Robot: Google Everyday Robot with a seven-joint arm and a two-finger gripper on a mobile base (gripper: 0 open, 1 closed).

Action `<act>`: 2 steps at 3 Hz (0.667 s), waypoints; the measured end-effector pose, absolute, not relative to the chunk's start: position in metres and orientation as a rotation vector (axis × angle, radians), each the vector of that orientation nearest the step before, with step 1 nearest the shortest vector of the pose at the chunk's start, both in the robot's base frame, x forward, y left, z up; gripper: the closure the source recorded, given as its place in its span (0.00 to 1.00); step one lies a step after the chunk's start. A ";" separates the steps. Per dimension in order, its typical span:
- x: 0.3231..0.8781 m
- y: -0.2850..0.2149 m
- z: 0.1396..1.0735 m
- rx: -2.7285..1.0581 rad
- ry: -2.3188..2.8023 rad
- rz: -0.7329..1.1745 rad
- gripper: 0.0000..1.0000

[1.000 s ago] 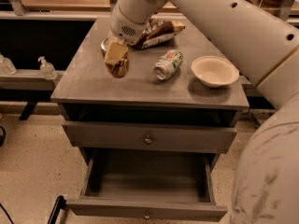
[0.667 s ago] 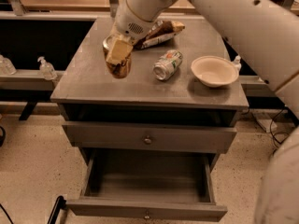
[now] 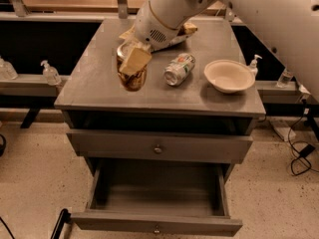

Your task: Place orange can into middle drawer

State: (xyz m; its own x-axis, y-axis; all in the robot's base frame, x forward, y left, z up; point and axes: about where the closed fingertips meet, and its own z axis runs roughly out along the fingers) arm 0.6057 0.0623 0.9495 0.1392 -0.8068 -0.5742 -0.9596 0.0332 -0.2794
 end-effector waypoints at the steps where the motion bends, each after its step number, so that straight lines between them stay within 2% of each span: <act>1: 0.588 0.061 0.934 -1.796 1.692 0.352 1.00; 2: 0.548 0.061 0.915 -1.774 1.663 0.396 1.00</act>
Offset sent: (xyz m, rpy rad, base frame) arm -0.1306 -0.0088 -0.1084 0.0830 0.0908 0.0315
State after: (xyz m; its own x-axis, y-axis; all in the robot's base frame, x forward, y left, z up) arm 0.5477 0.0606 0.9151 0.1433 -0.7641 -0.6290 -0.9654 0.0319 -0.2587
